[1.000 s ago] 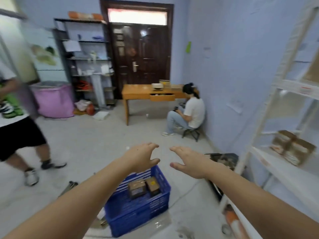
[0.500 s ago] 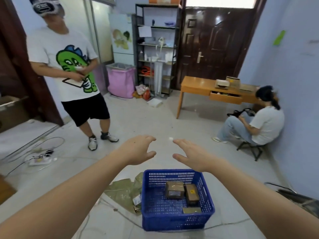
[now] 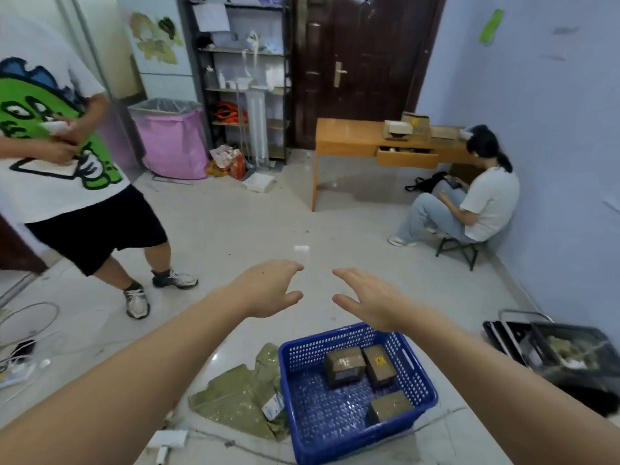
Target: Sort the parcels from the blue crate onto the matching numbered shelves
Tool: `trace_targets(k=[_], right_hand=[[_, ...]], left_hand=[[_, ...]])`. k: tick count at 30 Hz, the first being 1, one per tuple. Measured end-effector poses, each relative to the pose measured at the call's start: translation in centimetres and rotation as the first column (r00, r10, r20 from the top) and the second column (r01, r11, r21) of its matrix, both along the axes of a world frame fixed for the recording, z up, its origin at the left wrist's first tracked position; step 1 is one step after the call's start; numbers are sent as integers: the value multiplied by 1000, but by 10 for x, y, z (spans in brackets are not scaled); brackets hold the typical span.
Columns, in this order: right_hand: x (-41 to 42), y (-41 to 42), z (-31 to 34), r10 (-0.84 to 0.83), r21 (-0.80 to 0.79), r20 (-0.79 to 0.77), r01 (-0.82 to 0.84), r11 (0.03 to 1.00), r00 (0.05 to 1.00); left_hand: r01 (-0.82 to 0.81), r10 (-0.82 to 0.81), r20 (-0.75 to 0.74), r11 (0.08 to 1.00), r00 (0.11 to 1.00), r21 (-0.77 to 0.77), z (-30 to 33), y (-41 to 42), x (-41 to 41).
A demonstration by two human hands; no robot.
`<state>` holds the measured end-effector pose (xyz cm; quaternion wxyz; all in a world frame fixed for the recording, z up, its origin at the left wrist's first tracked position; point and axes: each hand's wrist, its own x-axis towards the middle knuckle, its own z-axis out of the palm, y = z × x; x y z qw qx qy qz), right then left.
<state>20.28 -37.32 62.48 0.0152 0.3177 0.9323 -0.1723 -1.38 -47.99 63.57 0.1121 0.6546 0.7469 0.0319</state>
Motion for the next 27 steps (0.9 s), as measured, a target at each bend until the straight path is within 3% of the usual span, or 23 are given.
trace_targets(k=[15,23,27], right_hand=[[28,148,-82,-408,-88,43,410,908,912],[73,206,-83,-651,-117,91,658,744,753],[74,227,-89,-757,-107,111,765,635,644]], left_hand=[[400,-402,11,908,915,-126,-70,245,2],[597,-601,26,786,799,-160,-71,367,42],[711,-715,50,680,697,-178,-87,421,65]])
